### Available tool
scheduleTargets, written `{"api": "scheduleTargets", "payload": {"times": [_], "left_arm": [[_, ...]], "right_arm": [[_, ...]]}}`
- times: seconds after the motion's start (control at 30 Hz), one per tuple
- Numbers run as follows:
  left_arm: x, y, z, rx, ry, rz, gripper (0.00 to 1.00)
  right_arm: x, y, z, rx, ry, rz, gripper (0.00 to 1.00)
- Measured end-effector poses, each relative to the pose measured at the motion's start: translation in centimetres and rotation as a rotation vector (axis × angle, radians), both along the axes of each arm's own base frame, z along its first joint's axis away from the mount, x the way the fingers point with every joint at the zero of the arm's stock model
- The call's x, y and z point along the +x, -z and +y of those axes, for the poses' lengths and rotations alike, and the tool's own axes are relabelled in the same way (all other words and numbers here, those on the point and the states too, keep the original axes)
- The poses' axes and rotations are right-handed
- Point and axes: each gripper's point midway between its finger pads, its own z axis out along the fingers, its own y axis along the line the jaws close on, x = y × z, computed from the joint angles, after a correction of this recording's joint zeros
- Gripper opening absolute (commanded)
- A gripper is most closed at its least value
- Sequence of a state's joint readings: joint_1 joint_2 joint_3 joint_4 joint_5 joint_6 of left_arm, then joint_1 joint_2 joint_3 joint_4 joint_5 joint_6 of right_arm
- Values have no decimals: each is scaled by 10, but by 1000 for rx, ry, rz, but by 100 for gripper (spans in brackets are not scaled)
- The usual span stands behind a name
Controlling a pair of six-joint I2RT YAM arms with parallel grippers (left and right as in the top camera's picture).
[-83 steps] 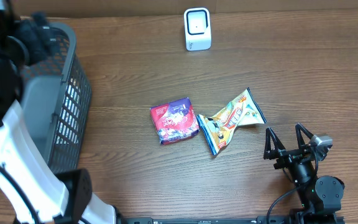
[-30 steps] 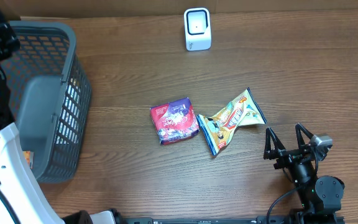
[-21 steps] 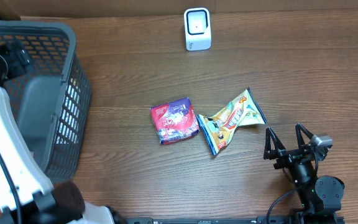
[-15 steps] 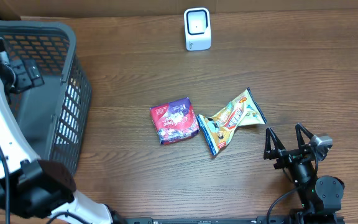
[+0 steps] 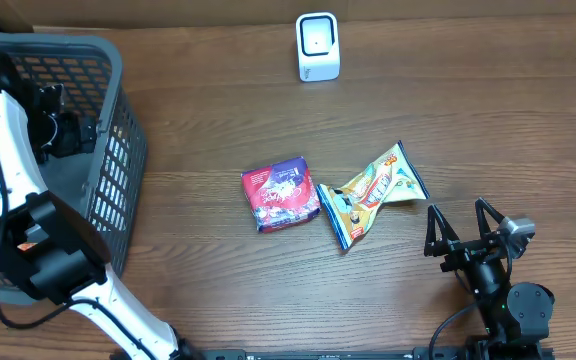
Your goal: Scan the item barcode
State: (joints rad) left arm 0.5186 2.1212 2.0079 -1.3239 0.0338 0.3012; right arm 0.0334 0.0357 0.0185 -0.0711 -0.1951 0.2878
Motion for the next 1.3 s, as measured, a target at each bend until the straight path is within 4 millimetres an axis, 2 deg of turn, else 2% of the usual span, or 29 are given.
{"api": "scheduleTargets", "payload": {"times": [0.27,0.47,0.6,0.77,0.87,0.93,1.07,1.17,1.3], "left_arm": [[20,22,-3,-4,82,-17,100],[35,37,-21,-1,139,-33,100],[32,58,-28,-11,149,-15,100],[22,86,-28,-4,132,27,100],[16,95,-26,7,119,55,99],[15,95,-23,19,112,56,95],[22,94,-20,33,87,30,73],[26,93,-18,44,78,13,68],[31,93,-15,54,54,-5,46]], "right_arm": [[0,0,0,0,0,-1,100],[0,0,0,0,0,0,100],[0,0,0,0,0,0,100],[0,0,0,0,0,0,100],[0,0,0,0,0,0,100],[0,0,0,0,0,0,100],[0,0,0,0,0,-1,100],[0,0,0,0,0,0,100],[0,0,0,0,0,0,100]]}}
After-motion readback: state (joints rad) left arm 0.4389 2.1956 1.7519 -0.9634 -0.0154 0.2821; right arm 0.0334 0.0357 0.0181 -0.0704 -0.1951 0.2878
